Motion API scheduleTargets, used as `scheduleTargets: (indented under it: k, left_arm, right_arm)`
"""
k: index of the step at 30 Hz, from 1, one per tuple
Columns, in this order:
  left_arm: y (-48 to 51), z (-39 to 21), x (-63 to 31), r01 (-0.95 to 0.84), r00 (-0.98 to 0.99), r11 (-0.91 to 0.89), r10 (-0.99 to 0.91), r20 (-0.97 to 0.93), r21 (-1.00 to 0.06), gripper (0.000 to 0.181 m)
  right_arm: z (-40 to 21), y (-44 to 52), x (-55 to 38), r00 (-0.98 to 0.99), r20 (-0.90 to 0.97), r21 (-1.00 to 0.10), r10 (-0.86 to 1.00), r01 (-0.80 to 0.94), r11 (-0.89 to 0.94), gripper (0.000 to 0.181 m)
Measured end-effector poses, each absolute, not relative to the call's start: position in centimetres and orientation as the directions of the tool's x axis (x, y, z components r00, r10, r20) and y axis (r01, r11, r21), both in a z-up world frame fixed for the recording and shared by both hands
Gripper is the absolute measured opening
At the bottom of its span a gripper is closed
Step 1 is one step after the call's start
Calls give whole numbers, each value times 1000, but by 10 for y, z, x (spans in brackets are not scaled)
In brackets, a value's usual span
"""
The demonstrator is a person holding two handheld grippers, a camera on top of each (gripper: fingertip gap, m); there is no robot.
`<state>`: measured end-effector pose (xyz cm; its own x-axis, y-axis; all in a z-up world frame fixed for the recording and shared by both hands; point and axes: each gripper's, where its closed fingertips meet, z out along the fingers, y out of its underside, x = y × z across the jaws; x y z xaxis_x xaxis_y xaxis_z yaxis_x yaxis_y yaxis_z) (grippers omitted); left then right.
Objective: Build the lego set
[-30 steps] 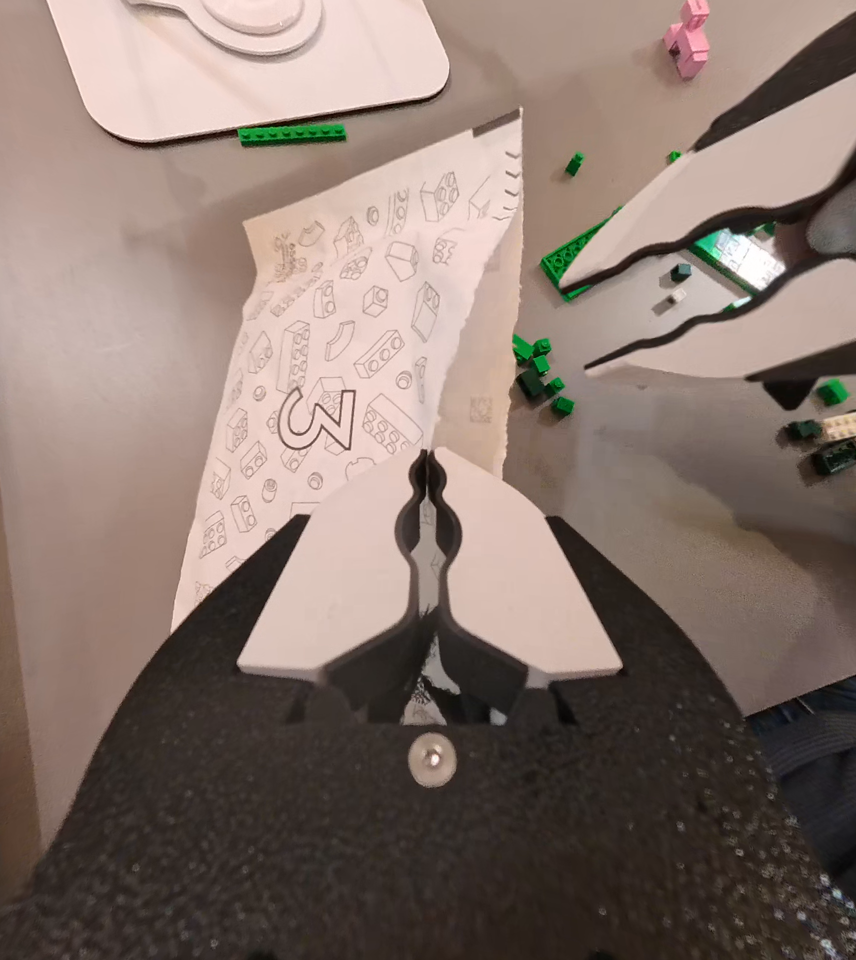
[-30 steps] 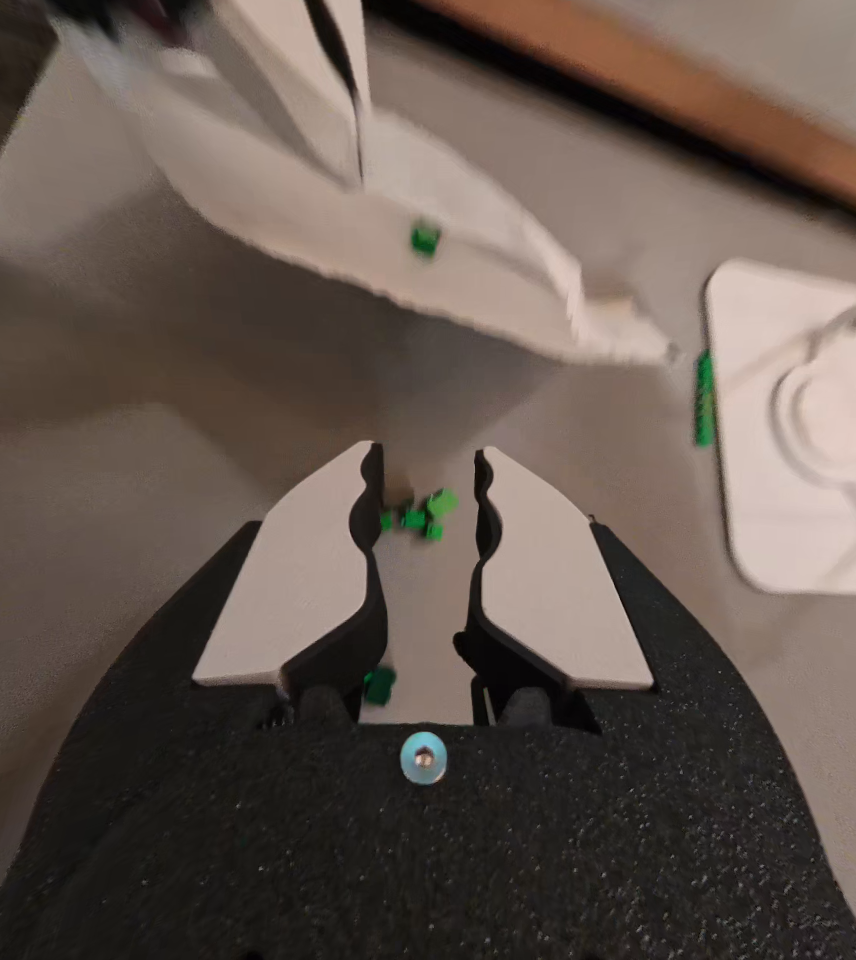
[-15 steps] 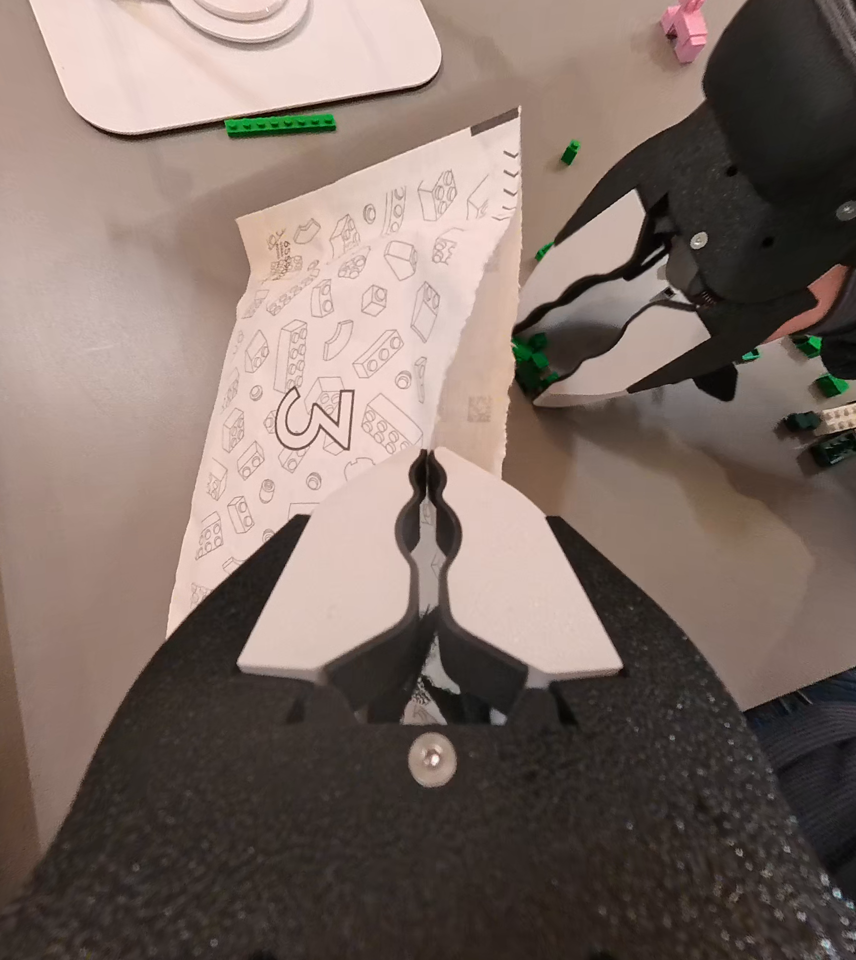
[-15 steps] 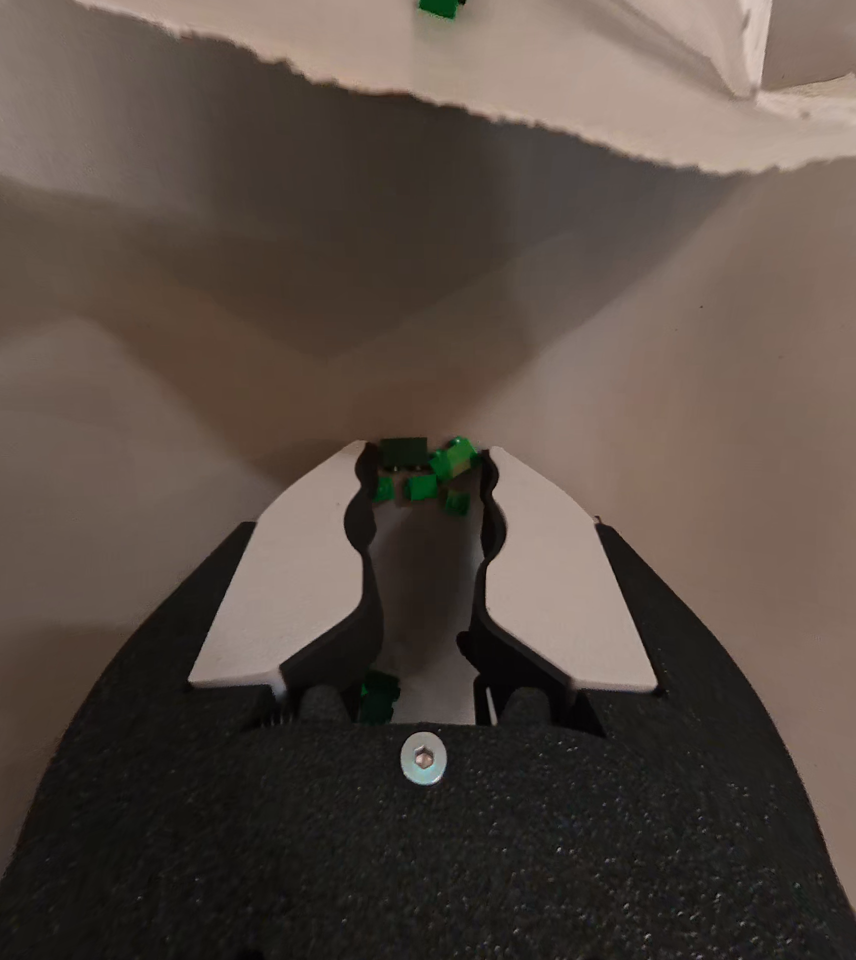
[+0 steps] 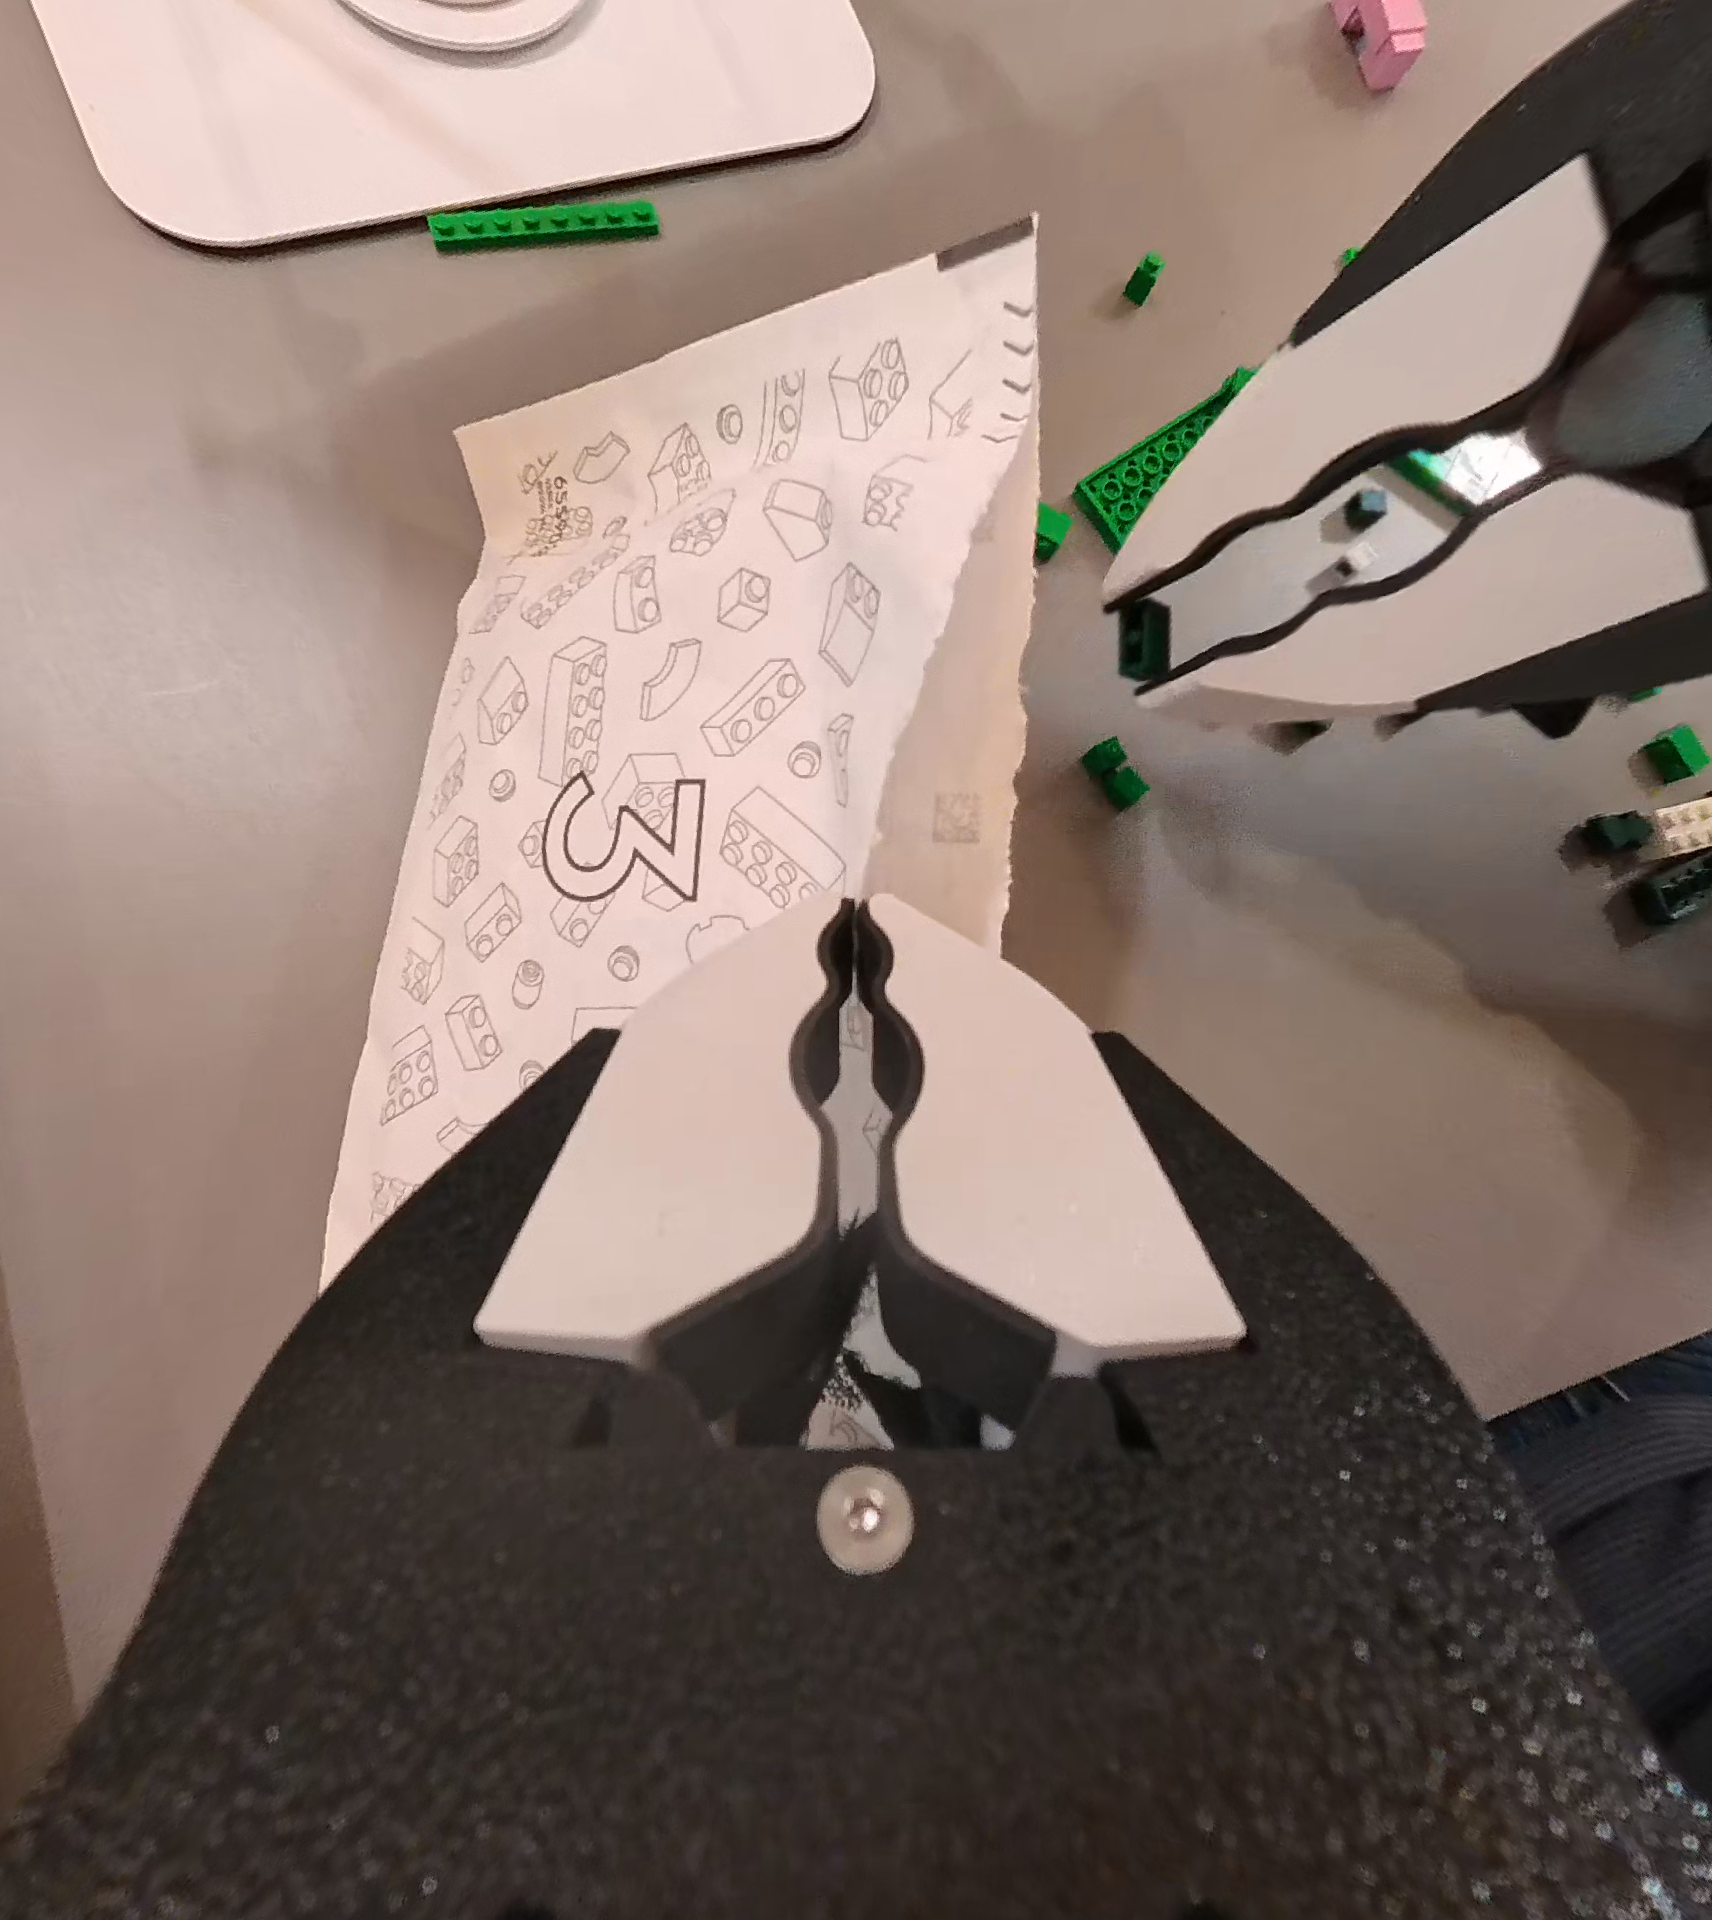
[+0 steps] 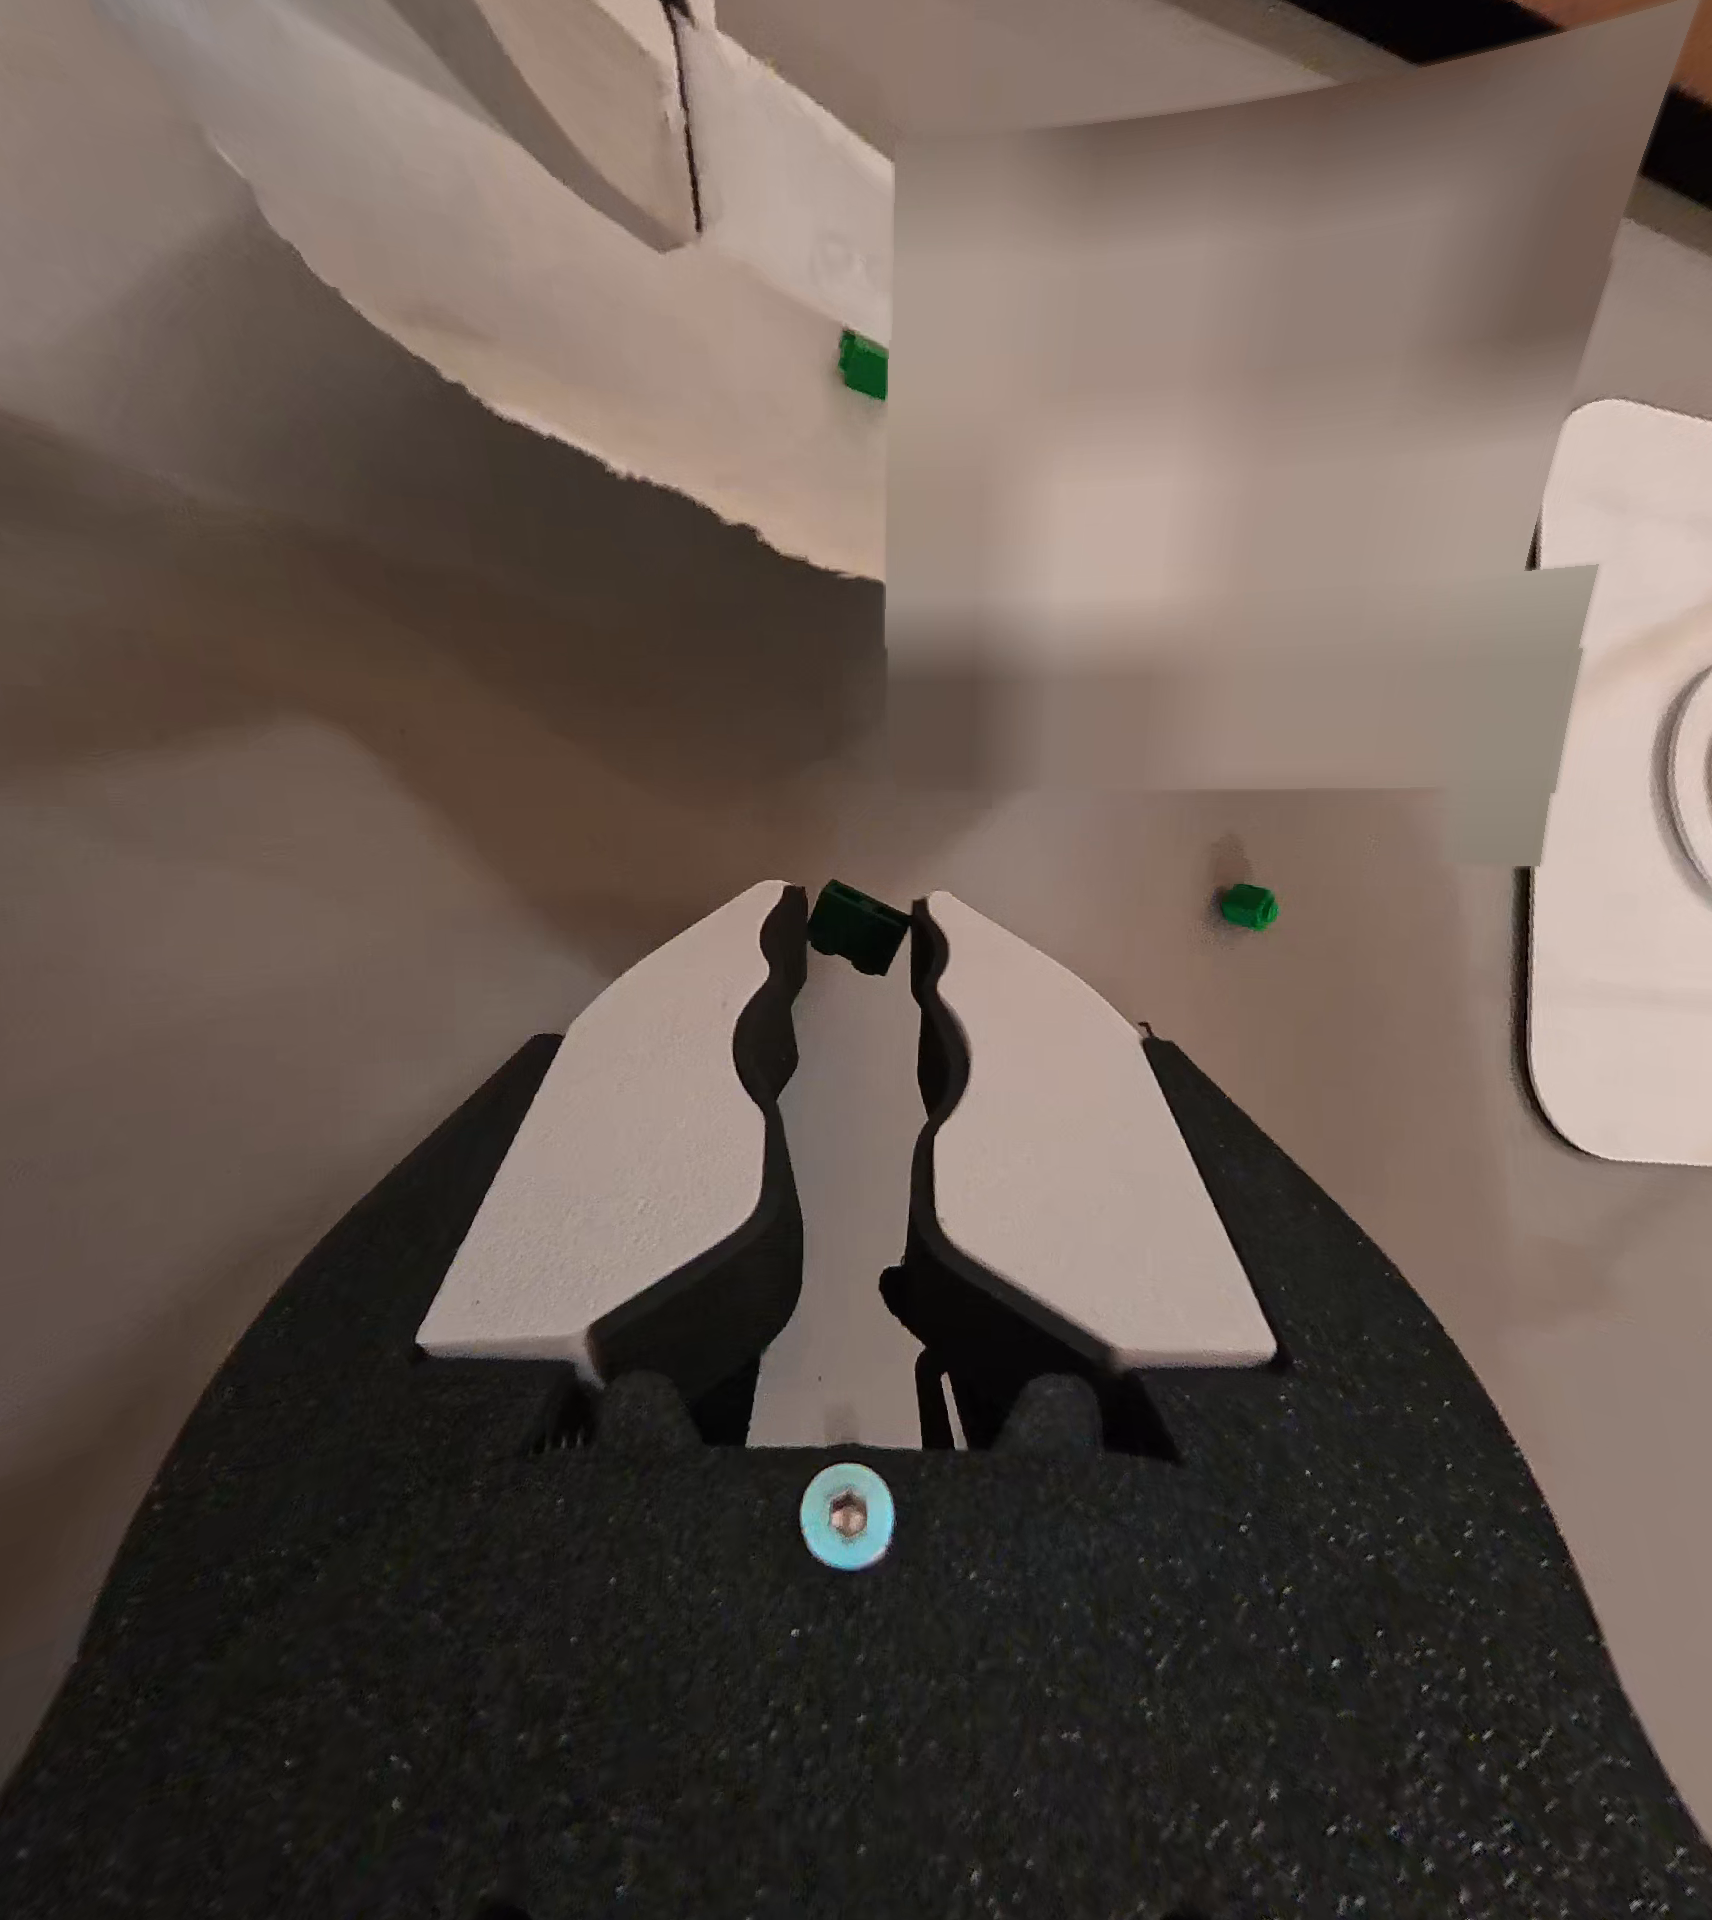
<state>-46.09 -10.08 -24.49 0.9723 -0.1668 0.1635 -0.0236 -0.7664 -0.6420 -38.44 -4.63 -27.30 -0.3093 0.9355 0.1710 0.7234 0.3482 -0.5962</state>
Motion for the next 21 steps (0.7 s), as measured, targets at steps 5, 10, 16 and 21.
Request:
scheduleTargets:
  k: [5,10,16,21]
  left_arm:
    - [-100,-244,-461,-24,973,-765,-165,160,-644,0]
    - [-100,-245,-457,-31,970,-768,-177,165,-640,0]
    - [-100,-238,-455,-23,969,-748,-180,168,-663,0]
    - [-101,-240,-460,-13,972,-752,-164,169,-659,0]
  right_arm:
    - [-248,-64,-393,-330,156,-731,931,596,333,18]
    - [-210,-98,-424,-361,326,-788,874,407,462,18]
    - [-228,-93,-444,-347,473,-660,810,470,587,40]
    - [-213,-78,-428,-290,457,-723,841,429,541,38]
